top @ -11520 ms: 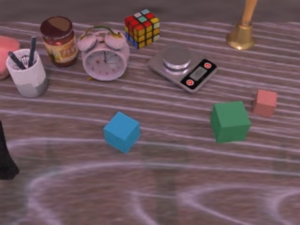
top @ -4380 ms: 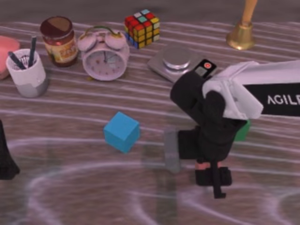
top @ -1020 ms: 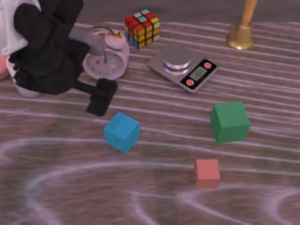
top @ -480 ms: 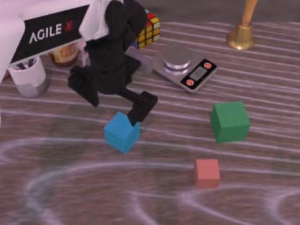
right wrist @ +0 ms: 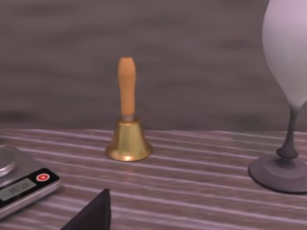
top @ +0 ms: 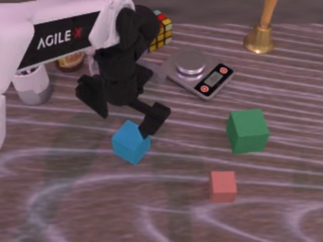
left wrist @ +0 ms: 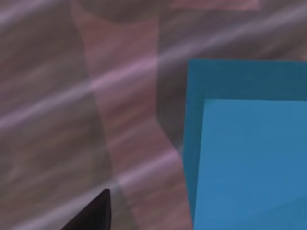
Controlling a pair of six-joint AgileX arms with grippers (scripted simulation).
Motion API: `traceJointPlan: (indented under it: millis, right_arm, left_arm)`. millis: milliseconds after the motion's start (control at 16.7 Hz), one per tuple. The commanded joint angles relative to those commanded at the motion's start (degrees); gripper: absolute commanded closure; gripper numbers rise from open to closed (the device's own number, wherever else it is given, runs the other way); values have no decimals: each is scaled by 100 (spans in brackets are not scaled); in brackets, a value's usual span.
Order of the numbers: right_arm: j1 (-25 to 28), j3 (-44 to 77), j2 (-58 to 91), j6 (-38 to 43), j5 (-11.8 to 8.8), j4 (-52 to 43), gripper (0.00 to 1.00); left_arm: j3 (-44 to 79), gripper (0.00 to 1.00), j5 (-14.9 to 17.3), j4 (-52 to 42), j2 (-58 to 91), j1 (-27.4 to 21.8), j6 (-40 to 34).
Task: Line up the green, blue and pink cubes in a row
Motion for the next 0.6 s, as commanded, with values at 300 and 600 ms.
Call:
traceJointPlan:
  millis: [300,600]
  right_arm:
    - [0,0,0,0,0,0,0]
    - [0,0,0,0,0,0,0]
  left_arm:
    - [-680,0,4,1182,430,-4,3]
    - [-882,0,5,1483,582,-8,3]
